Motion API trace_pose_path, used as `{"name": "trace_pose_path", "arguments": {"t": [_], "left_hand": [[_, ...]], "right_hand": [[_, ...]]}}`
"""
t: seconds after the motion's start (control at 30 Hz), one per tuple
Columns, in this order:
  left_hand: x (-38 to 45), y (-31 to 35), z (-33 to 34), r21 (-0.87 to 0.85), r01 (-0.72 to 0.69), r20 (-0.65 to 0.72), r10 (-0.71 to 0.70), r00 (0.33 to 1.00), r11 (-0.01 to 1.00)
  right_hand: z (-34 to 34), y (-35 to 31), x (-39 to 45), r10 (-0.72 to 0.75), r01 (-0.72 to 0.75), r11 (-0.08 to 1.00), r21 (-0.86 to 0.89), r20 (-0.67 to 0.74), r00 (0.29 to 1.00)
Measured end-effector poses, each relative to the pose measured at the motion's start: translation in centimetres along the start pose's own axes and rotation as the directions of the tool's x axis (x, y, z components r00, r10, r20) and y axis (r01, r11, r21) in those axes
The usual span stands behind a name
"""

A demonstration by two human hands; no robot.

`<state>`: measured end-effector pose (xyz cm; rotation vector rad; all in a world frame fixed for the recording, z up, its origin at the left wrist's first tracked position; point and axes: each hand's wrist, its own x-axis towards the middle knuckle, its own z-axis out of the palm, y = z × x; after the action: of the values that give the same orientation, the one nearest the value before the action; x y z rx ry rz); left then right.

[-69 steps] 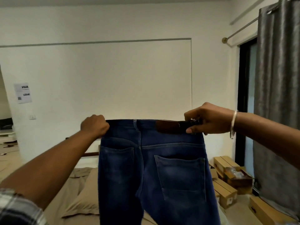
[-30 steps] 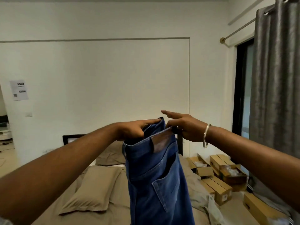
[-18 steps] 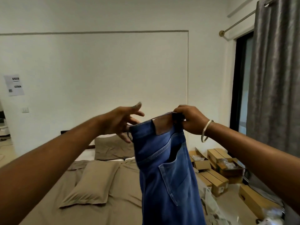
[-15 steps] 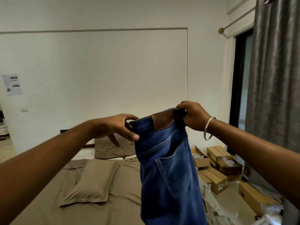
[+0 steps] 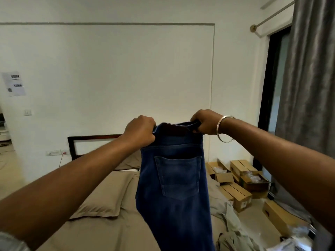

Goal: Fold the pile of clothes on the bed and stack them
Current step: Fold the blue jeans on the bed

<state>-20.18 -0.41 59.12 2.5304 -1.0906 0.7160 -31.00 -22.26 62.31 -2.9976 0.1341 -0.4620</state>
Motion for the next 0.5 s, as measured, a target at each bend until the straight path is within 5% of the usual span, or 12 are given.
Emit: {"name": "trace_pose_path", "arguments": {"t": [0.13,0.23,0.33,0.4,0.5], "left_hand": [[0.6,-4.3,1.8,-0.455,0.115,-0.008,-0.133,0.991,0.883],[-0.9,-5.6,3.4,-0.774,0.220,0.269,-0.006,0.963,0.594],[-1.3,-5.3,5.6,-0.810,0.267,0.331,0.030,0.943,0.522],[-0.9,-5.3,6.3,-0.819,0.280,0.304,-0.034,0.952,0.501],[0.0,-5.2,6.0,-0.758,0.285,0.326,-0.038,0.944,0.586]], "right_hand": [[0.7,1.1,0.2,0.024,-0.003,0.987,0.158,-0.131,0.991],[0.9,1.5,0.6,0.039,-0.001,0.971,0.238,-0.154,0.987],[0.9,1.3,0.7,-0.032,0.063,0.941,0.334,-0.096,0.995],[0.7,1.5,1.0,-0.099,0.113,0.963,0.243,-0.070,0.993],[0.8,2.4,1.4,-0.094,0.102,0.990,0.093,-0.085,0.992]]}}
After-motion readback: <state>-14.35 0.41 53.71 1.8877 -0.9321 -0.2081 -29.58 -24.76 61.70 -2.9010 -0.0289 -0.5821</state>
